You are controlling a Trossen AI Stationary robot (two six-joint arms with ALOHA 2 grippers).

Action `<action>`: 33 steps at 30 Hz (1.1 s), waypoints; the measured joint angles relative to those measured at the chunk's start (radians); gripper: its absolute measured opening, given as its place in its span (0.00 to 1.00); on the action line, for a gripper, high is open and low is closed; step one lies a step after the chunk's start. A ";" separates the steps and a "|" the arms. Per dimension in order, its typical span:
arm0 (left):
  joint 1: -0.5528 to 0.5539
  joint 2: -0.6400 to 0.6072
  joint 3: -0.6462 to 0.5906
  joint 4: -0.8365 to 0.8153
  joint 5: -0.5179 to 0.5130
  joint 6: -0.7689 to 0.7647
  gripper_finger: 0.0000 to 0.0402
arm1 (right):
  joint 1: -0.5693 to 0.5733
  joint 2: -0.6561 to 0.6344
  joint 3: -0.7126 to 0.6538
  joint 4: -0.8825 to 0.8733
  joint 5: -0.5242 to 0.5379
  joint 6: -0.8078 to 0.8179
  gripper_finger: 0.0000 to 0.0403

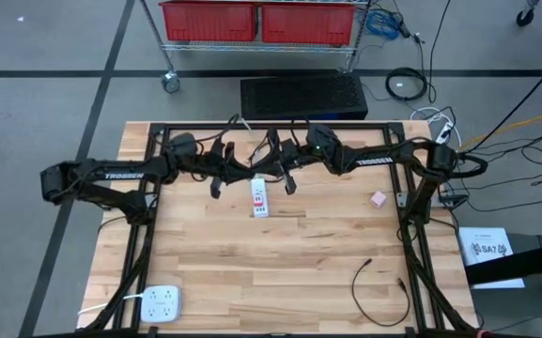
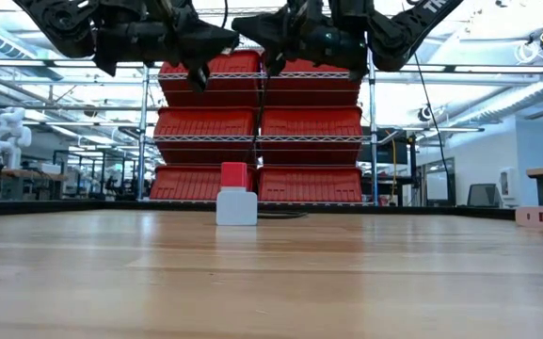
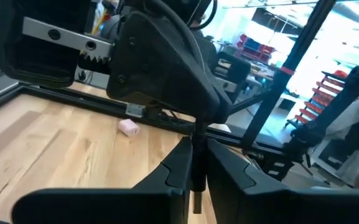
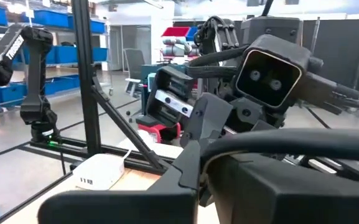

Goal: Insert USB
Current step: Insert the black charger cable into the pink charger adapter

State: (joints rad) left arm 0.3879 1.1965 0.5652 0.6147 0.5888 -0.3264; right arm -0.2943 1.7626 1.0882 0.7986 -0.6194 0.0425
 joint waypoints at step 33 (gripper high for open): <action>-0.113 0.001 0.000 -0.263 -0.753 0.280 0.42 | 0.125 -0.134 0.001 -0.568 0.646 0.177 0.00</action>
State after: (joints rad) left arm 0.2745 1.1973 0.5652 0.3515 -0.1638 -0.0464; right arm -0.1693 1.6283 1.0893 0.2307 0.0267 0.2199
